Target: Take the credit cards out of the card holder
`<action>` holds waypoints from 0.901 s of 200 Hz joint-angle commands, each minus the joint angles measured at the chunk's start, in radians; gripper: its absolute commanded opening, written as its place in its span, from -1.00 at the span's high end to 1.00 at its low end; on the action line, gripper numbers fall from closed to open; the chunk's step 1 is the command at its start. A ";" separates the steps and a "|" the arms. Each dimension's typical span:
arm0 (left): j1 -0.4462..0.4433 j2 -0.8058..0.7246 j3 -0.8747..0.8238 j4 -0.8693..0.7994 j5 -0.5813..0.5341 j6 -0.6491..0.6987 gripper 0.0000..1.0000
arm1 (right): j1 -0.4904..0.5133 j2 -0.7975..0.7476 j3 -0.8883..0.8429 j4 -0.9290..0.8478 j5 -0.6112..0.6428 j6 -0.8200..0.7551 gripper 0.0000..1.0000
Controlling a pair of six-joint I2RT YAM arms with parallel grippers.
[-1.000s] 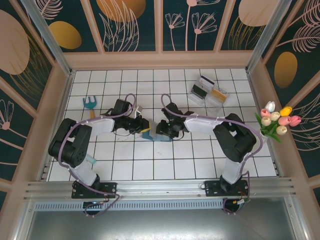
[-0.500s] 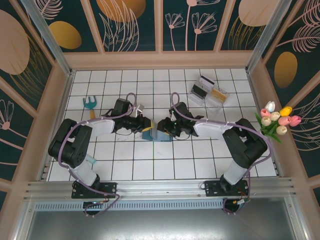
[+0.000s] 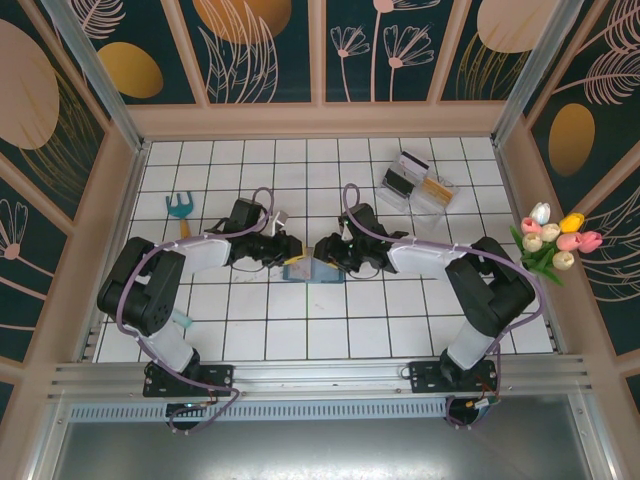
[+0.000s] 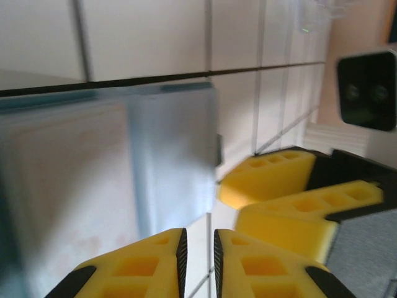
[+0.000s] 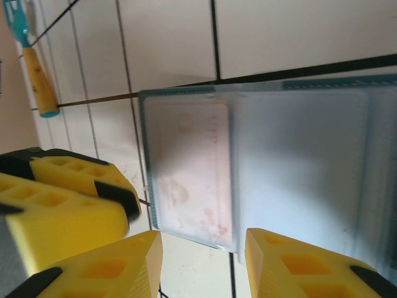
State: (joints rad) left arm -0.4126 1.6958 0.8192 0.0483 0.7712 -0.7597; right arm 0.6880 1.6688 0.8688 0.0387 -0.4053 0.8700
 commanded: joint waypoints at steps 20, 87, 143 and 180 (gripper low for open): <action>0.043 -0.060 0.008 -0.137 -0.181 0.033 0.56 | 0.010 0.045 0.065 -0.123 0.052 -0.038 0.22; 0.083 -0.053 -0.027 -0.125 -0.117 0.040 0.59 | 0.013 0.099 0.086 -0.154 0.067 -0.060 0.23; 0.061 0.000 -0.015 -0.121 -0.080 0.064 0.64 | 0.016 0.107 0.094 -0.157 0.064 -0.060 0.23; 0.051 0.011 -0.001 -0.137 -0.113 0.069 0.60 | 0.019 0.108 0.097 -0.164 0.066 -0.060 0.23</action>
State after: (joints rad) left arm -0.3561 1.6997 0.8021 -0.0650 0.6712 -0.7170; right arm 0.6975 1.7576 0.9367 -0.0883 -0.3561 0.8207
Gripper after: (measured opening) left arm 0.194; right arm 0.386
